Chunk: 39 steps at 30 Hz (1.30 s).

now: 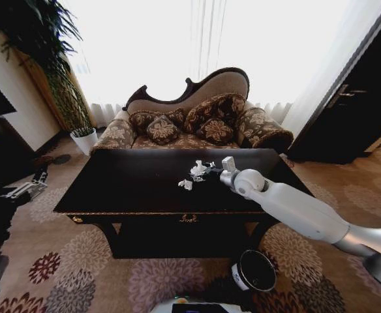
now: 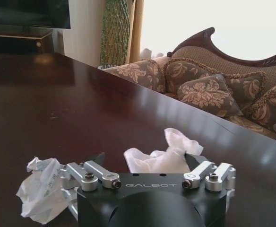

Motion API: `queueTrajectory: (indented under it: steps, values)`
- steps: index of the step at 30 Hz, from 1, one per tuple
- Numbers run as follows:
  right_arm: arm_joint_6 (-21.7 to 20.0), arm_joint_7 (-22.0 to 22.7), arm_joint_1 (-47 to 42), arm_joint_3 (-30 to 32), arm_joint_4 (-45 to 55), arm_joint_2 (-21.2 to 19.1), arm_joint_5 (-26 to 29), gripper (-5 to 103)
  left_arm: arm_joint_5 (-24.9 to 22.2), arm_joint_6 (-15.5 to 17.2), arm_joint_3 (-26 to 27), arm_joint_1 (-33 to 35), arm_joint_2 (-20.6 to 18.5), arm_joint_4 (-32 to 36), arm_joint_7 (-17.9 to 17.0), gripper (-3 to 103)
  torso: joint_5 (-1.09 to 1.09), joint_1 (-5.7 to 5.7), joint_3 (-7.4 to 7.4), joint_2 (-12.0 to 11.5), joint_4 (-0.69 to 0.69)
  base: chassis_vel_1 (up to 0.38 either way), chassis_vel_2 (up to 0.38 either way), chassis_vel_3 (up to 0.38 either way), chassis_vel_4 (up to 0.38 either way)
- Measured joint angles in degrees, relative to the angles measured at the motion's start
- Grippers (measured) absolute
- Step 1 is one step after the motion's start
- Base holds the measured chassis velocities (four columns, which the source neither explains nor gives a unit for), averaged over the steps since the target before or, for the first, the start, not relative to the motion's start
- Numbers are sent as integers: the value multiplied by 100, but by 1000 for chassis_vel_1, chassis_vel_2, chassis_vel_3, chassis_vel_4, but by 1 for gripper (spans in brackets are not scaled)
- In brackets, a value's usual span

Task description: Move to the front of the table and place the trash on the table into the trash bin.

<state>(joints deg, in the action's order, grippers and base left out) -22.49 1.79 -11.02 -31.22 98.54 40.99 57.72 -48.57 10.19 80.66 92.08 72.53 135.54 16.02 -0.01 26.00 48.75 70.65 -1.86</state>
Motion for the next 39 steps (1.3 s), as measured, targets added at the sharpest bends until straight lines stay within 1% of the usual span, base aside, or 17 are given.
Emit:
queueTrajectory:
  steps: [1, 3, 7, 8, 10, 12, 13, 14, 16, 17, 20, 22, 25, 27, 34, 37, 39]
  values:
    - [8, -8, -2, -2, -17, 8, -19, 89, 3, 0, -6, -1, 0, 2, 0, 100, -1, 0, 0, 0, 0, 0, 0, 0, 0]
    - [21, -20, -6, -5, -41, 21, -40, 89, 6, 0, -8, 0, 0, 3, 1, 100, 0, 0, 0, 0, 0, 0, 0, 0, 0]
    - [60, -54, -41, -5, -115, 99, -103, 67, -3, 0, 31, 32, -52, 4, 2, 100, 0, 0, 0, 0, 0, 0, 0, 0, 0]
    - [60, -54, -41, -5, -115, 99, -103, 67, -3, 0, 31, 32, -52, 4, 2, 100, 0, 0, 0, 0, 0, 0, 0, 0, 0]
    - [83, -99, -63, -5, -136, 120, -167, 57, -32, 0, 71, 42, -85, 3, 2, 100, 0, 0, 0, 0, 0, 0, 0, 0, 0]
    - [91, -121, -71, -5, -142, 122, -204, 57, -39, -1, 77, 45, -93, 3, 2, 100, 0, 0, 0, 1, 0, 0, 0, 0, 0]
    - [104, -151, -82, -5, -159, 123, -262, 45, -45, 0, 80, 48, -97, 3, 2, 100, 0, 0, 0, 0, 0, 0, 0, 0, 0]
    - [107, -161, -85, -4, -169, 122, -284, 45, -46, 0, 80, 49, -97, 3, 2, 100, 0, 0, 0, 1, 0, 0, 0, 0, 0]
    - [120, -174, -89, -5, -204, 116, -320, 35, -46, -1, 69, 45, -95, 3, 2, 100, 0, 0, 0, 0, 0, 0, 0, 0, 0]
    - [120, -174, -89, -5, -204, 116, -320, 35, -46, -1, 69, 45, -95, 3, 2, 100, 0, 0, 0, 0, 0, 0, 0, 0, 0]
    - [162, -193, -92, -5, -233, 97, -353, 19, -46, 0, 49, 41, -90, 3, 2, 100, 0, 0, 0, 1, 0, 0, 0, 0, 0]
    - [170, -200, -94, -3, -234, 91, -355, 19, -45, 0, 45, 41, -88, 3, 2, 100, 0, 0, 0, 1, 0, 0, 0, 0, 0]
    - [208, -250, -107, 30, -230, 55, -355, 3, -42, 0, 34, 39, -87, 5, 2, 100, 0, 0, 0, 0, 0, 0, 0, 0, 0]
    - [282, -322, -136, 70, -220, 20, -355, 0, -41, 0, 31, 38, -82, 10, 2, 100, 0, 0, 0, 1, 0, 0, 0, 0, 0]
    - [592, -576, -321, 258, -64, -121, -238, 0, -35, 0, 11, 35, -64, 21, 0, 100, 0, 0, 0, 0, 0, 0, 0, 0, 0]
    - [1201, -842, -559, 350, -14, -192, -31, 0, -16, 0, -39, 34, -32, 53, -1, 100, 0, 0, 0, 1, 0, 0, 0, 0, 0]
    - [1325, -930, -662, 416, 9, -208, 24, 0, -15, 0, -51, 34, -26, 61, -2, 100, 0, 0, 0, 0, 1, 0, 0, 0, 0]
